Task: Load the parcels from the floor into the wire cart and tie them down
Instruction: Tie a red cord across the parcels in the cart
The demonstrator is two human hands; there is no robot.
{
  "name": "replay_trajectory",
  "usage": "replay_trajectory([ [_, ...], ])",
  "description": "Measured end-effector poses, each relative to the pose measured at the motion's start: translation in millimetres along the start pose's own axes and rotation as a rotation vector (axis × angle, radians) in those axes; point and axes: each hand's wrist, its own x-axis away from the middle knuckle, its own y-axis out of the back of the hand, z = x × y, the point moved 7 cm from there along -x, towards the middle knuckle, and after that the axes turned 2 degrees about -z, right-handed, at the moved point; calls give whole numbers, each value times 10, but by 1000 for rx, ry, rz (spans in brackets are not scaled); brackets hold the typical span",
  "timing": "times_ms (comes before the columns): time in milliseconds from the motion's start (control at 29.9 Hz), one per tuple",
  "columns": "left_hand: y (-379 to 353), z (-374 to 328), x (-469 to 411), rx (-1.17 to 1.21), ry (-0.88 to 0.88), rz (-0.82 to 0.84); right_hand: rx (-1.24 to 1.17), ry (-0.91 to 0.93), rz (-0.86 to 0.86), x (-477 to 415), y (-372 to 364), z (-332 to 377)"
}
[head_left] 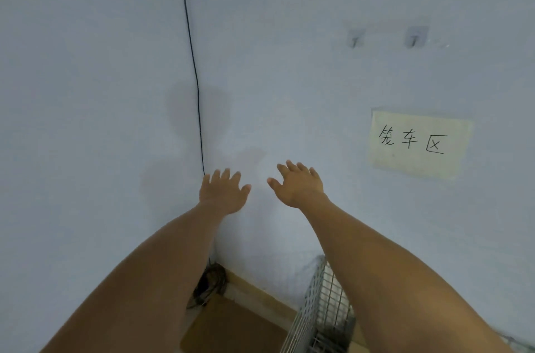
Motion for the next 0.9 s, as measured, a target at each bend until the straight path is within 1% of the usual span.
replay_trajectory([
  [100, 203, -135, -407, 12, -78, -20, 2, -95, -34, -229, 160, -173],
  [200, 380, -365, -704, 28, -159, -32, 24, -186, -74, -278, 316, -359],
  [367, 617, -869, -1029, 63, -309, -42, 62, -346, -133, -170, 584, -725],
  [501, 779, -1209, -1093, 76, -452, -66, 95, -492, -155, 21, 716, -922],
  [735, 858, -1444, -1050, 101, -646, -97, 102, -652, -215, 242, 850, -829],
  [902, 526, -1360, -1054, 118, -699, -56, 100, -686, -201, 256, 598, -687],
])
